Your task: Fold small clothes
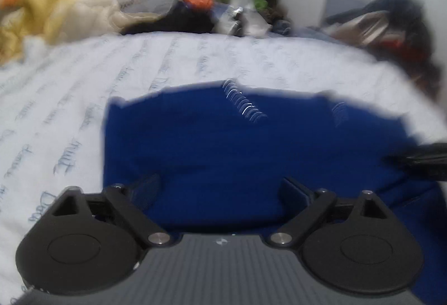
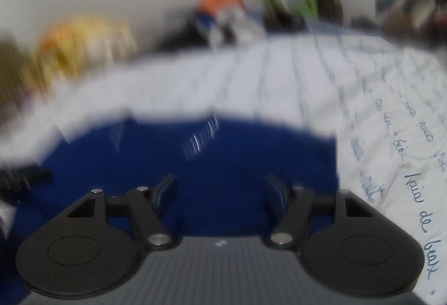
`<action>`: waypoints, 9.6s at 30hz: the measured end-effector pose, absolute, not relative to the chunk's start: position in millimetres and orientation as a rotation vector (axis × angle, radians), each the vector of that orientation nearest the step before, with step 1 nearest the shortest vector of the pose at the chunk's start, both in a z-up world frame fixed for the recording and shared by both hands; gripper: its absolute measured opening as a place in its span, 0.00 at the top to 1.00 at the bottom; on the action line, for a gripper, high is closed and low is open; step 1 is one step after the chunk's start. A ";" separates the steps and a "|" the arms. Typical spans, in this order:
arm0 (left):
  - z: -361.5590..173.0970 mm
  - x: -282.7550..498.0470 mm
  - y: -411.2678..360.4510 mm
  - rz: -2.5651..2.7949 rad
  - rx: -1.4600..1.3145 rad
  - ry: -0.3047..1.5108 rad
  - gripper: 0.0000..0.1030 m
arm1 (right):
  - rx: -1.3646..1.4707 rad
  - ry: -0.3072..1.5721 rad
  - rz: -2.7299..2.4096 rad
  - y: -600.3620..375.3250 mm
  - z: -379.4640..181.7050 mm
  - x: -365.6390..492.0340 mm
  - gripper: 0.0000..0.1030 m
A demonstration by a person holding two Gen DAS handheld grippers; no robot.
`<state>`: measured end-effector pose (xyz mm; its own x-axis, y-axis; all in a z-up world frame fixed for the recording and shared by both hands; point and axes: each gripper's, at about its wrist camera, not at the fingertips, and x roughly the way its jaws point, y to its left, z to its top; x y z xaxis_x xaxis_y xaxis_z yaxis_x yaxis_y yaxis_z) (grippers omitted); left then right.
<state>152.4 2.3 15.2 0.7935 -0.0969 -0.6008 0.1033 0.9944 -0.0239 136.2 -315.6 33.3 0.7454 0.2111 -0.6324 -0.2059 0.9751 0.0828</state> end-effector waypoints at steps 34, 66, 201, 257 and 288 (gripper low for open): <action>7.8 -108.4 137.1 -0.351 -0.891 0.889 0.32 | 0.897 0.943 0.508 -433.4 -15.6 -121.5 0.25; 30.9 -166.3 147.2 -0.283 -0.492 0.958 0.89 | 0.646 1.014 0.404 -432.9 -0.7 -189.9 0.96; 29.4 -150.1 108.7 -0.216 -0.339 0.786 0.00 | 0.452 0.775 0.271 -383.1 15.7 -110.2 0.00; 66.2 118.7 138.1 -0.247 -0.585 0.574 0.05 | 0.838 0.603 0.309 -461.1 20.5 129.5 0.18; 57.8 -59.4 159.8 -0.300 -0.516 0.768 0.94 | 0.673 0.807 0.610 -430.7 30.3 -48.0 0.88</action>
